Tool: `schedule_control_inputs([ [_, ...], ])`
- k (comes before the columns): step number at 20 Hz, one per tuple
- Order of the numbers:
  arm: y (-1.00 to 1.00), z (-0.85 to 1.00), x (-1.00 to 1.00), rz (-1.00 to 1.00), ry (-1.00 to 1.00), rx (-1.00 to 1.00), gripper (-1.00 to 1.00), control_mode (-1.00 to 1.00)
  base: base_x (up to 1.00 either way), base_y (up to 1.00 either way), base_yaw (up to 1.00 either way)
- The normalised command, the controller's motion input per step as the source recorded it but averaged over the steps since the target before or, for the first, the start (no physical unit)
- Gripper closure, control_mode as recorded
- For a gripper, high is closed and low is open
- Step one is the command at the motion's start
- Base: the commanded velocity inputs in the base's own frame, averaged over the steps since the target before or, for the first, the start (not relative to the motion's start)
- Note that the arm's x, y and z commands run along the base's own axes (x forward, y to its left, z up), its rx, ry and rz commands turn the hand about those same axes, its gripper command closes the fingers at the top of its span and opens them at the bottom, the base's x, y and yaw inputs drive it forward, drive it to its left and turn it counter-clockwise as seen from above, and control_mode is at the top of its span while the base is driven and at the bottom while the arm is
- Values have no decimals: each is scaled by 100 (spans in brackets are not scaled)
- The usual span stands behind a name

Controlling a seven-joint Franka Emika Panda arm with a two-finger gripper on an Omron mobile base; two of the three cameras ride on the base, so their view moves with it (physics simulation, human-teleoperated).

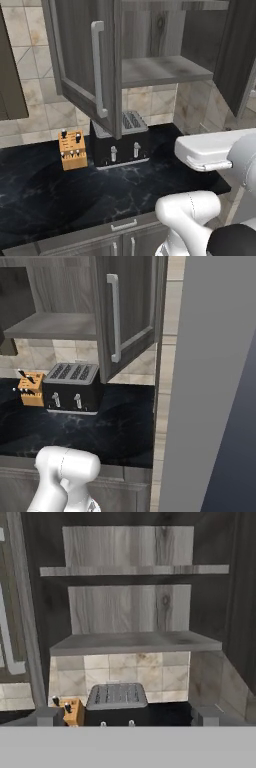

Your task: Open the cabinet. Pick the spray and place it next to the sink. Then close the cabinet.

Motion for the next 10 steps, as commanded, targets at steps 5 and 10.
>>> schedule_control_inputs([
  [5,19,0,-6,-4,-10,-6,-100,-100,0,0,0],
  [10,15,0,0,-7,-13,-7,-100,-100,0,0,0],
])
